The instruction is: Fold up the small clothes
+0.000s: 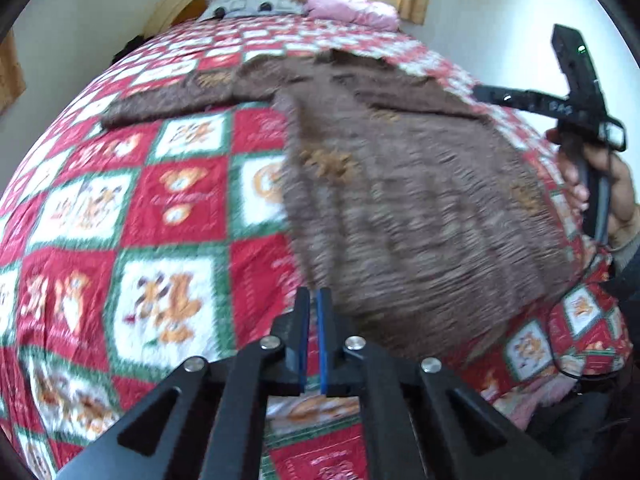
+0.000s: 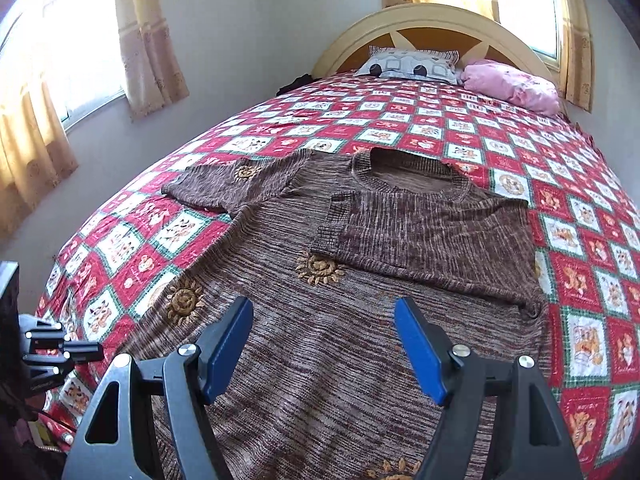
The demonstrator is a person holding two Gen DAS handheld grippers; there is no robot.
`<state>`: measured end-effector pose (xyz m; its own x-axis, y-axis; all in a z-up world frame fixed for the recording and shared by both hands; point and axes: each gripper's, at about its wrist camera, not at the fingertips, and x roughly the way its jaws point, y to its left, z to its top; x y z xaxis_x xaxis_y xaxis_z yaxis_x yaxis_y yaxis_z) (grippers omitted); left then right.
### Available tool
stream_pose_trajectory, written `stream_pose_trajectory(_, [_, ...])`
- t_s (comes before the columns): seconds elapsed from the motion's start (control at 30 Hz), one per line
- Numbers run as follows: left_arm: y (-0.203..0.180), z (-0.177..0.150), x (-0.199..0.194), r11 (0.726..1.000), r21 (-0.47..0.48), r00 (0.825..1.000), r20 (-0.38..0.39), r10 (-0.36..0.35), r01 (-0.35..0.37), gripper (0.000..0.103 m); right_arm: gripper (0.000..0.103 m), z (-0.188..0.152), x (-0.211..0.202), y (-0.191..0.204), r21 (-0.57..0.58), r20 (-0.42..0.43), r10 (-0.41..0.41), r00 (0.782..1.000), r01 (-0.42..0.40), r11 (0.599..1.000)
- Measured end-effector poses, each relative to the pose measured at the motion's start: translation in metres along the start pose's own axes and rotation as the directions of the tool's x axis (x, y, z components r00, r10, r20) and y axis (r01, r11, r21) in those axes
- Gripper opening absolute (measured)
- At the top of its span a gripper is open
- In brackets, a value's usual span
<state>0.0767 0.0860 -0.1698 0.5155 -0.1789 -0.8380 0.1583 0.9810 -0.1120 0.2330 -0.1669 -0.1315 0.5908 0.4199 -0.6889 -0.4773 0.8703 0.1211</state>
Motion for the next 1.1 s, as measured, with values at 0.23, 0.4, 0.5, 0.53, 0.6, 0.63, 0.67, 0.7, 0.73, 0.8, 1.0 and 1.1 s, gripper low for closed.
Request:
stream_pose_trajectory(0.23, [0.055, 0.044, -0.015, 0.980, -0.141, 0.981, 0.118, 0.155, -0.138, 0.082, 0.074, -0.009, 0.015, 0.022, -0.049, -0.060, 0.029, 0.998, -0.032, 0.998])
stream_pose_trajectory(0.4, [0.116, 0.099, -0.002, 0.942, -0.260, 0.949, 0.178, 0.261, -0.210, 0.087, 0.074, -0.019, 0.037, 0.033, -0.077, -0.096, 0.013, 0.995, -0.021, 0.997])
stream_pose_trajectory(0.5, [0.153, 0.129, 0.019, 0.908, -0.347, 0.932, 0.187, 0.311, -0.234, 0.087, 0.074, -0.021, 0.052, 0.031, -0.068, -0.099, -0.025, 0.995, 0.018, 0.998])
stream_pose_trajectory(0.53, [0.161, 0.136, 0.026, 0.897, -0.372, 0.929, 0.181, 0.322, -0.238, 0.087, 0.074, -0.021, 0.054, 0.031, -0.070, -0.098, -0.035, 0.995, 0.028, 0.997])
stream_pose_trajectory(0.6, [0.182, 0.150, 0.045, 0.873, -0.435, 0.935, 0.159, 0.315, -0.220, 0.081, 0.074, -0.024, 0.062, 0.029, -0.065, -0.095, -0.067, 0.993, 0.061, 0.996])
stream_pose_trajectory(0.63, [0.192, 0.157, 0.057, 0.859, -0.466, 0.940, 0.141, 0.310, -0.213, 0.074, 0.074, -0.024, 0.063, 0.029, -0.061, -0.096, -0.068, 0.993, 0.062, 0.996])
stream_pose_trajectory(0.67, [0.201, 0.161, 0.066, 0.843, -0.503, 0.949, 0.124, 0.289, -0.191, 0.069, 0.074, -0.027, 0.066, 0.028, -0.052, -0.092, -0.064, 0.994, 0.059, 0.997])
stream_pose_trajectory(0.7, [0.205, 0.165, 0.074, 0.830, -0.530, 0.957, 0.108, 0.267, -0.172, 0.069, 0.074, -0.028, 0.067, 0.027, -0.048, -0.088, -0.064, 0.994, 0.060, 0.997])
stream_pose_trajectory(0.73, [0.212, 0.168, 0.083, 0.815, -0.558, 0.964, 0.095, 0.250, -0.156, 0.068, 0.074, -0.030, 0.069, 0.027, -0.048, -0.088, -0.069, 0.994, 0.065, 0.997])
stream_pose_trajectory(0.8, [0.218, 0.170, 0.093, 0.786, -0.605, 0.971, 0.092, 0.222, -0.123, 0.068, 0.075, -0.033, 0.075, 0.027, -0.060, -0.098, -0.072, 0.993, 0.066, 0.996])
stream_pose_trajectory(1.0, [0.229, 0.182, 0.111, 0.759, -0.630, 0.962, 0.067, 0.263, -0.164, 0.058, 0.075, -0.040, 0.084, 0.021, -0.039, -0.121, -0.049, 0.991, 0.045, 0.998])
stream_pose_trajectory(1.1, [0.236, 0.186, 0.115, 0.756, -0.623, 0.954, 0.049, 0.295, -0.202, 0.014, 0.075, -0.041, 0.086, 0.014, -0.006, -0.124, -0.032, 0.992, 0.031, 1.000])
